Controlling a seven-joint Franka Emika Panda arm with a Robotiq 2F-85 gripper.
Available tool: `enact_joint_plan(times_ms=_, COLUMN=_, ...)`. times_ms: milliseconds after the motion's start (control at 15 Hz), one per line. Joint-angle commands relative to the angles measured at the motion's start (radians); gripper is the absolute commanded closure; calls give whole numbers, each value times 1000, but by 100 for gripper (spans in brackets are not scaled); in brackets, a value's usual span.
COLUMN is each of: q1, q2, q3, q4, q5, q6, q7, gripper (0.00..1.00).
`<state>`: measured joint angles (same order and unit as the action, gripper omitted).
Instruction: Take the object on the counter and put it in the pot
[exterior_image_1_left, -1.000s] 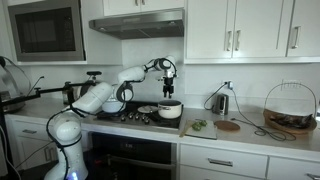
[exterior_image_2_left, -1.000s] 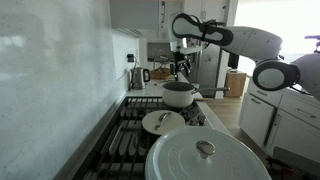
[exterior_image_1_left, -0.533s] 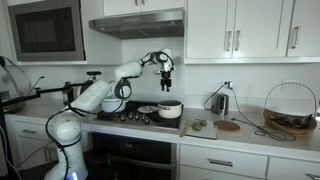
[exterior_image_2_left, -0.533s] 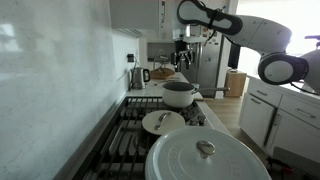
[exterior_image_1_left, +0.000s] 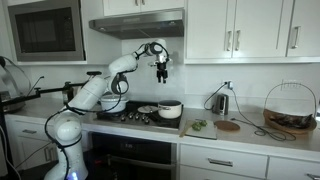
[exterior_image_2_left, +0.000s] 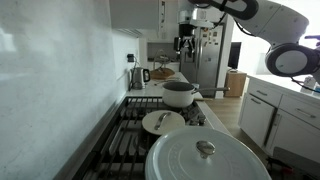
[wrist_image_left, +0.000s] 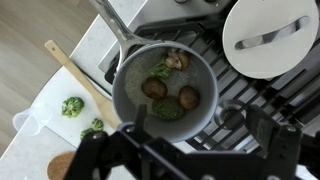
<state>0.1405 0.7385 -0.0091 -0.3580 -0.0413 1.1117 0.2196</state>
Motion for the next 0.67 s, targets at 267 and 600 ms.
enact_joint_plan(times_ms=267, q1=23, q2=-65, q3=0, q4=-15, q5=0, q6=7, q7=0, gripper=0)
enact_joint_plan(times_ms=600, q1=23, q2=-65, q3=0, q4=-17, q5=0, q6=7, q7=0, gripper=0)
